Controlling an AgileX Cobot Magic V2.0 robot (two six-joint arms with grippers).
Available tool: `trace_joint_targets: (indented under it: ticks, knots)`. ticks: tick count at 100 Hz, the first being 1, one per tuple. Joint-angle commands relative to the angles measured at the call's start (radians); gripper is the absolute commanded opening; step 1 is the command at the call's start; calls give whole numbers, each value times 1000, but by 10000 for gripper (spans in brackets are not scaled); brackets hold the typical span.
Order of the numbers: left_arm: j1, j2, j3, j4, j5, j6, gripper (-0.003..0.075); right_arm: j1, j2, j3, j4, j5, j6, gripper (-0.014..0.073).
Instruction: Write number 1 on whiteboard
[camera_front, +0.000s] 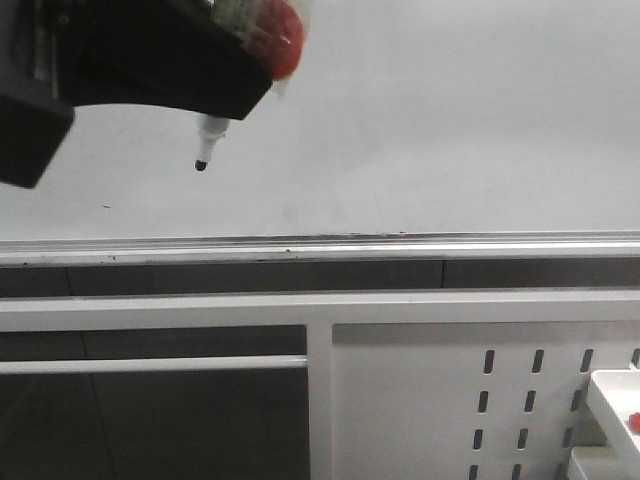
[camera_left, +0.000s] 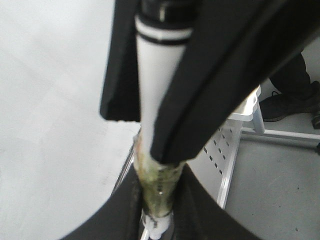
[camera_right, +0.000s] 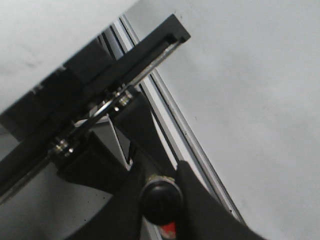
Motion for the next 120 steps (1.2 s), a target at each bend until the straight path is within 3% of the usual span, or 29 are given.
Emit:
trace_joint_targets:
  ticks: [1,9,24,31,44,58,78,87,101,120]
  knots:
    - [-8,-24,-36,-5,-95,20,-5,-3,-15,-34,38,-10,21,-75]
    - [-8,-35,-40,-70,-93,20,103,-3,-21,-34,10,-10,21,-68]
    - [-8,-98,-40,-193,-50,20,498,-5,-57,-34,-85,-10,21,-67]
    - [-8,-148,-40,-202,2,20,559,-5,-79,-34,-138,-10,21,-67]
    - [-8,-276,-27,-230,61,20,439,-31,-121,-21,-203,-29,21,-66]
    - [31,-471,38,-230,61,-15,291,-114,-192,74,-213,-200,21,-66]
    - [226,-743,184,-175,59,-167,87,-196,-259,288,-243,-663,21,-67]
    - [321,-834,241,-186,52,-167,-21,-196,-250,340,-318,-710,20,-70]
    - [440,-928,302,-240,21,-171,-20,-196,-198,348,-382,-692,-7,-69]
    - [544,-962,335,-312,21,-171,-20,-196,-132,348,-370,-812,-186,-69]
